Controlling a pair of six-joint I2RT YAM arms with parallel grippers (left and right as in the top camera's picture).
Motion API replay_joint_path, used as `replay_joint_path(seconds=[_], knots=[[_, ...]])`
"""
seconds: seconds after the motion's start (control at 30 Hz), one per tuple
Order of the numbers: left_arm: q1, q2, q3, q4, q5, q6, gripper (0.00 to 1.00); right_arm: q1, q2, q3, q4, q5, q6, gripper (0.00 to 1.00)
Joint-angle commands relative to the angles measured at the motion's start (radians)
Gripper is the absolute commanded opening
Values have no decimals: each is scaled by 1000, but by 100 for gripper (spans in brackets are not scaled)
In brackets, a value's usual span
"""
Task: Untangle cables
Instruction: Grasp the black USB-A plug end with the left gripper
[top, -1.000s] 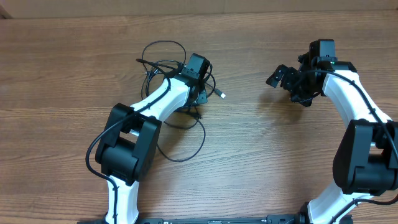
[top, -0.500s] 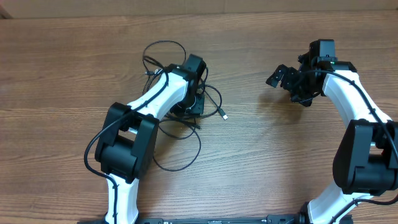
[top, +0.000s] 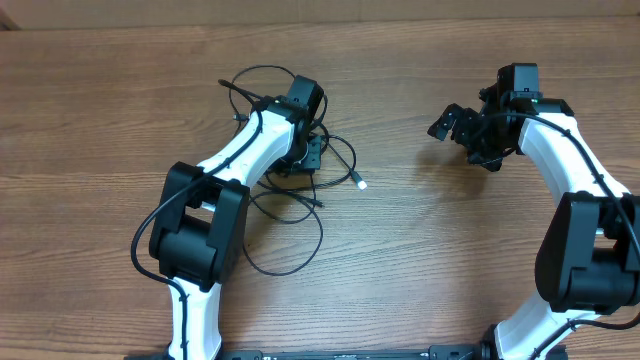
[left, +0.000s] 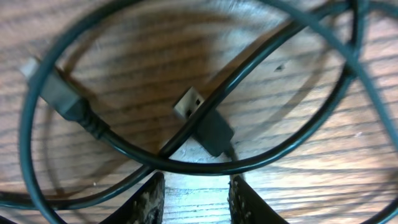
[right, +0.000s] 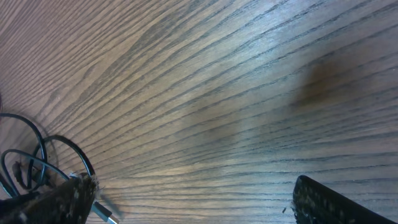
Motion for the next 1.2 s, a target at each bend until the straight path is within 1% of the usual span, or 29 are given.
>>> replay_joint_path(seconds=[0.0, 0.1, 0.17, 0.23, 0.27, 0.37, 0.4, 0.5, 0.63, 0.77, 0.9, 1.03, 1.17], knots=[[1, 10, -10, 8, 32, -15, 29, -1, -8, 8, 5, 3, -7, 100], [2, 10, -10, -11, 37, -57, 26, -1, -8, 8, 5, 3, -7, 100], [2, 10, -11, -18, 35, -70, 29, -1, -8, 8, 5, 3, -7, 100], [2, 10, -14, -7, 30, -85, 29, -1, -8, 8, 5, 3, -7, 100], [1, 10, -24, 13, 0, -130, 30, -1, -8, 8, 5, 3, -7, 100], [1, 10, -46, 57, -62, -189, 35, -1, -8, 8, 4, 3, -7, 100], [1, 10, -55, 76, -61, -195, 37, -1, -8, 8, 5, 3, -7, 100], [1, 10, -79, 130, -59, -217, 37, -1, -8, 8, 5, 3, -7, 100], [2, 10, -97, 189, -61, -217, 39, -1, -8, 8, 5, 3, -7, 100], [2, 8, -89, 200, -46, -219, 38, -1, -8, 8, 5, 3, -7, 100], [11, 3, -60, 187, -44, -219, 44, -1, -8, 8, 5, 3, -7, 100], [28, 3, -50, 206, 5, -234, 47, -1, -8, 8, 4, 3, -7, 100], [43, 3, -51, 217, -16, -246, 49, -1, -8, 8, 5, 3, -7, 100]])
